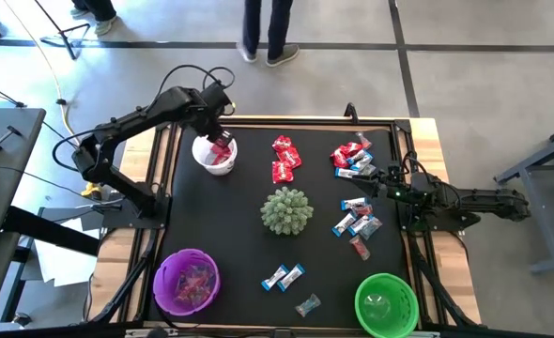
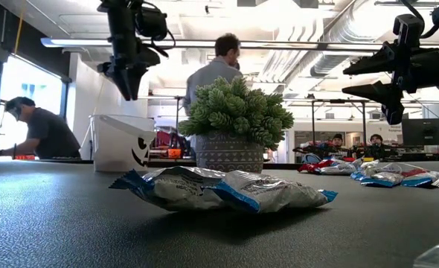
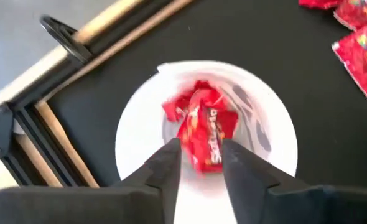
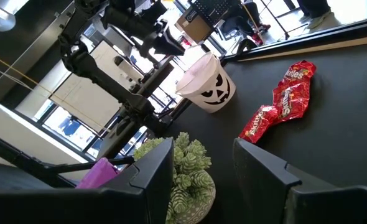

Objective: Organize candy in baskets
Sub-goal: Put the red candy into the white bucket

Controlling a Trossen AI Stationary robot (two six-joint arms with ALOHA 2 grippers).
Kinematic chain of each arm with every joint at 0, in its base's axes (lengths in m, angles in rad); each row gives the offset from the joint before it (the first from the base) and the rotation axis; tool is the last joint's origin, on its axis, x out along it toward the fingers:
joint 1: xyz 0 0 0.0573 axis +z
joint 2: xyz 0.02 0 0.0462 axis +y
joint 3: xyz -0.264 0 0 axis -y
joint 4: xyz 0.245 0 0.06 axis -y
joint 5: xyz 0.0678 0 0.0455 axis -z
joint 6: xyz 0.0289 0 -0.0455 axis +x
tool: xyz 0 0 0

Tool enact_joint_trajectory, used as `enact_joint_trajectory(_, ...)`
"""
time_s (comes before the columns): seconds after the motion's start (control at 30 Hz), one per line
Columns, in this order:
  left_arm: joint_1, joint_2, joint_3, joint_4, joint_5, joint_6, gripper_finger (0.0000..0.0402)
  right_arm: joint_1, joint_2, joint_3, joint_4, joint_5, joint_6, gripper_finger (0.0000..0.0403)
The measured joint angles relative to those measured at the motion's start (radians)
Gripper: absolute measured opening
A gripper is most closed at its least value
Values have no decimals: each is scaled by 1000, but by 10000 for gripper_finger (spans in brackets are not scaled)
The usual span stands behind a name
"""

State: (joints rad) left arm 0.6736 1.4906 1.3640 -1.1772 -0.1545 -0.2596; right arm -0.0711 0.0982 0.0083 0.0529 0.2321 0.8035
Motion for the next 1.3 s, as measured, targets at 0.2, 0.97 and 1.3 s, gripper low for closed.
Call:
enact_joint_trajectory(0.2,-29,0,0,38,133,48,145,0,0,0,0,0,0,162)
enact_joint_trajectory(0.97,-125,295,1,594,472,-11,143,0,0,0,0,0,0,162)
enact_joint_trajectory(1.3,-178,429,1,670,469,-80,143,0,0,0,0,0,0,162)
